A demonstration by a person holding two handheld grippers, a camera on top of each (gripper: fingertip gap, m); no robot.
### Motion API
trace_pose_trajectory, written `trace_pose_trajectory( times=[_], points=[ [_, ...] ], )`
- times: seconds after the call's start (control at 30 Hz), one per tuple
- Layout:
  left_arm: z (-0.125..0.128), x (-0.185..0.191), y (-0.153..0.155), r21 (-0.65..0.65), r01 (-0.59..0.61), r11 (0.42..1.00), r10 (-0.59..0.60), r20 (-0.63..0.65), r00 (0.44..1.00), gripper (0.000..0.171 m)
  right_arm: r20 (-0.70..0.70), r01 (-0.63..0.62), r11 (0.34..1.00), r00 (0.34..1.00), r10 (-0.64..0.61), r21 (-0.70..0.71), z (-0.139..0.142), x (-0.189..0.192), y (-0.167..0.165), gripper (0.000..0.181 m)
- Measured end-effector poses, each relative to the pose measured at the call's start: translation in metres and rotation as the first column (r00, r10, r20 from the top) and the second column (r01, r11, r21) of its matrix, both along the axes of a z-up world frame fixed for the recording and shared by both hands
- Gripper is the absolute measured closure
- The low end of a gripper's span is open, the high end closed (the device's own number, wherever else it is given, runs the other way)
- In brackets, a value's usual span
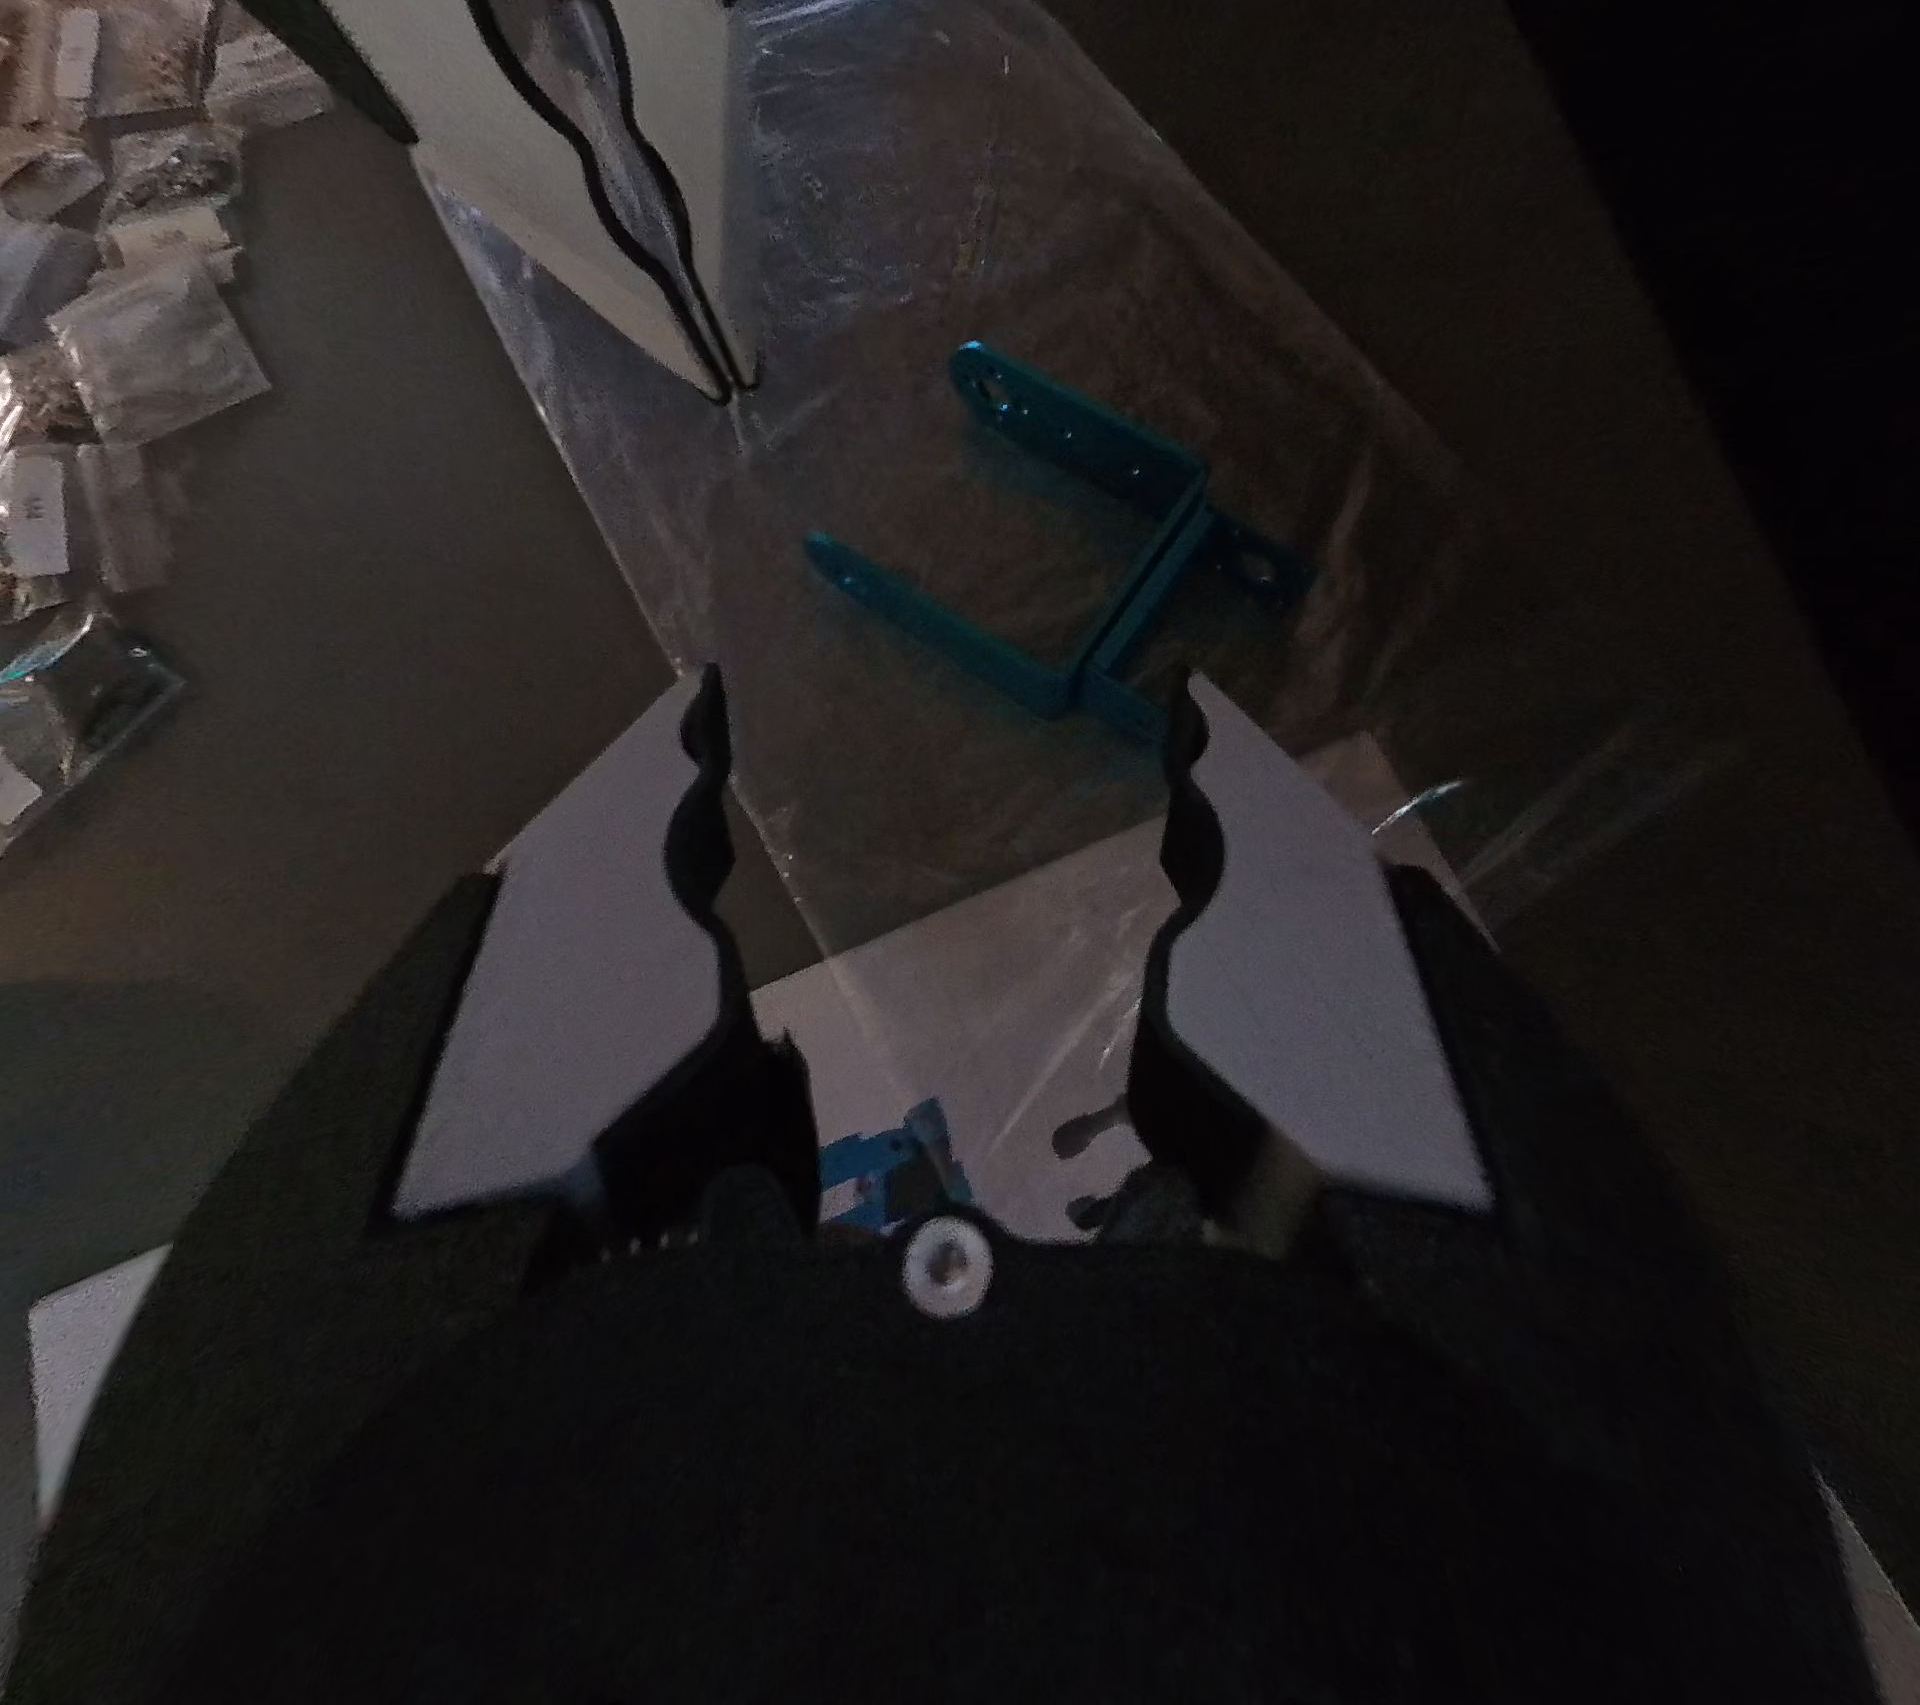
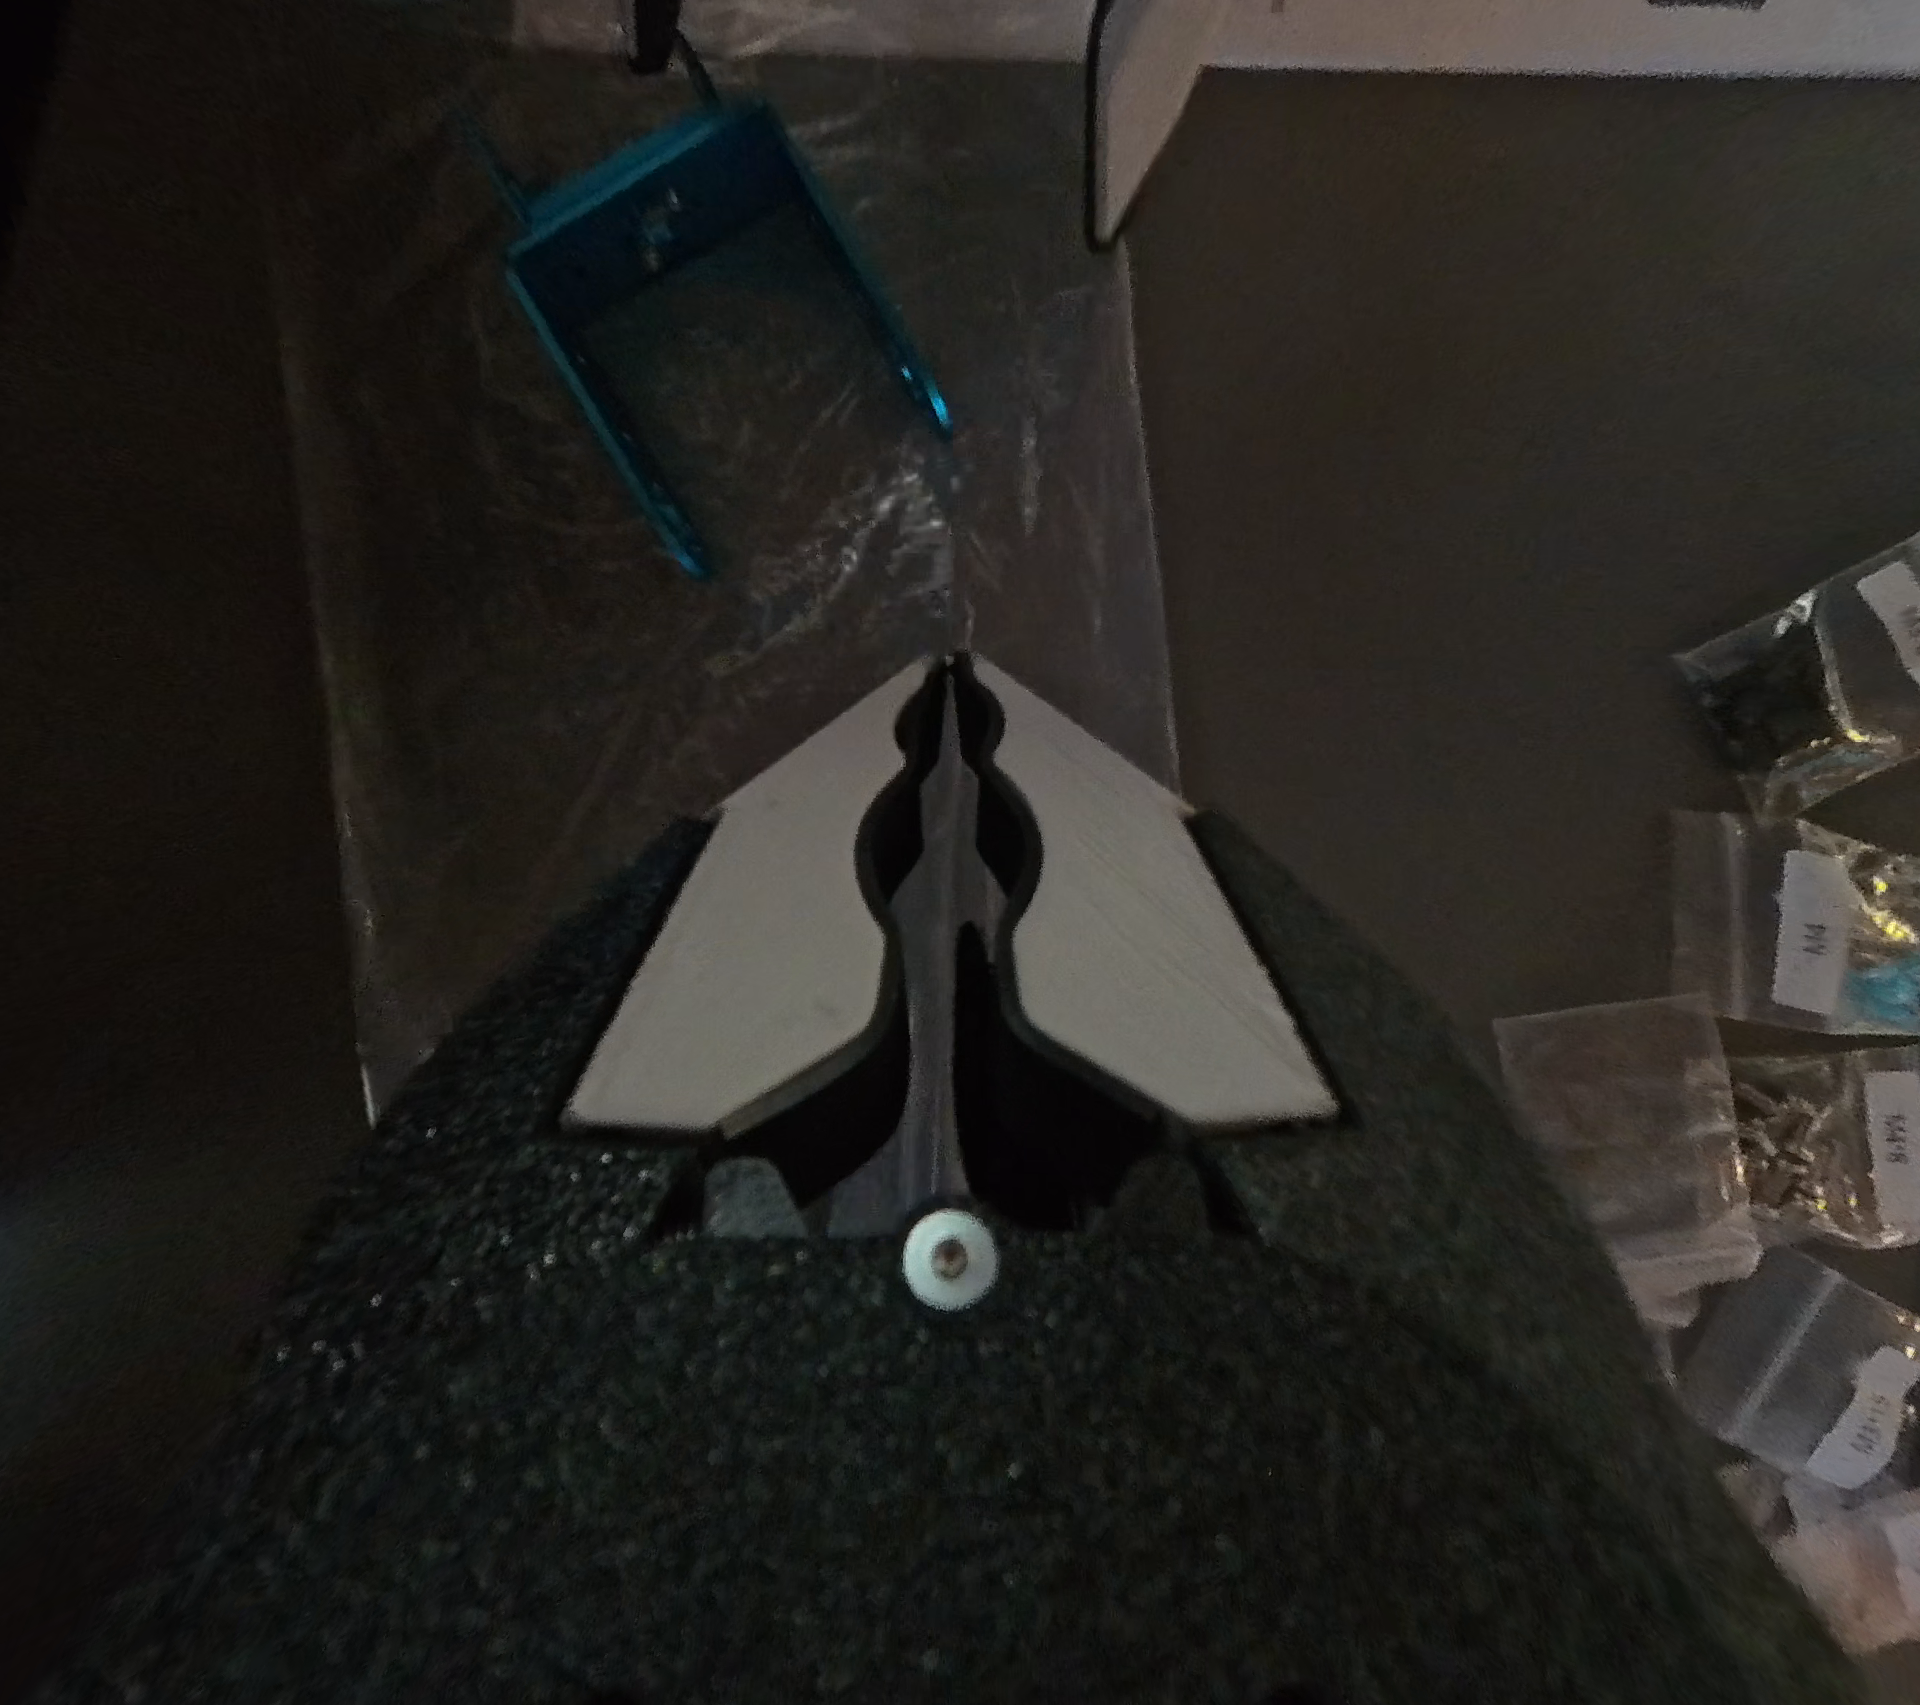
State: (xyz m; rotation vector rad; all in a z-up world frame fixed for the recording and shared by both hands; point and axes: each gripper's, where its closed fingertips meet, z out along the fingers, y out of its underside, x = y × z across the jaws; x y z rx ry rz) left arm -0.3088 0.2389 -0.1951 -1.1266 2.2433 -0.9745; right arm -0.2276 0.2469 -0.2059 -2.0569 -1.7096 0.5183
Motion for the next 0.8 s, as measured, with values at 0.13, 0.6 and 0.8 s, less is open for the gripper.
trace_pose_trajectory(
  times=[0.13, 0.6, 0.8],
  points=[
    [-0.002, 0.0, -0.004, -0.005, -0.005, 1.0, 0.005, 0.025, 1.0, 0.09, -0.011, 0.029, 1.0, 1.0, -0.029, -0.01, 0.003, 0.01, 0.003, 0.18],
    [-0.004, 0.002, -0.013, 0.056, -0.027, 0.998, 0.022, 0.1, 0.995, 0.109, -0.147, 0.24, 0.946, 0.95, -0.275, -0.215, 0.013, -0.062, -0.025, 0.181],
    [0.002, 0.005, -0.015, 0.021, -0.033, 0.999, 0.031, 0.118, 0.993, 0.122, -0.175, 0.186, 0.941, 0.955, -0.241, -0.283, 0.011, -0.076, -0.025, 0.181]
  ],
)
